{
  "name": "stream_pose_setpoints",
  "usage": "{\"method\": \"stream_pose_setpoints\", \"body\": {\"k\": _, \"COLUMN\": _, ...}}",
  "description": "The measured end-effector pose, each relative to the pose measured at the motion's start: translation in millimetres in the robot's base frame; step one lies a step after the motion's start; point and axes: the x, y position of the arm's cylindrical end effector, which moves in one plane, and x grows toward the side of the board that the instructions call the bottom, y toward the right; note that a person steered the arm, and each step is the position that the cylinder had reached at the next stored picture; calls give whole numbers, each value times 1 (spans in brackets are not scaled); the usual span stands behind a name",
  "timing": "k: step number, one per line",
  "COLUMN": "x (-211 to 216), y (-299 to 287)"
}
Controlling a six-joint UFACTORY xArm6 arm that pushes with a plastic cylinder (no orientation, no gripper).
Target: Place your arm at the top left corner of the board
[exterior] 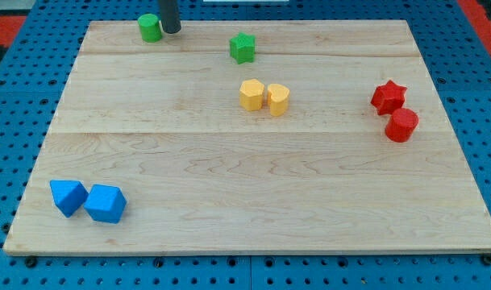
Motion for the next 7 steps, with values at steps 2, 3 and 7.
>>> {"method": "stream_pose_setpoints", "body": {"k": 2, "x": -16, "y": 0}}
{"method": "stream_pose_setpoints", "body": {"k": 3, "x": -17, "y": 1}}
{"method": "stream_pose_setpoints", "body": {"k": 7, "x": -17, "y": -1}}
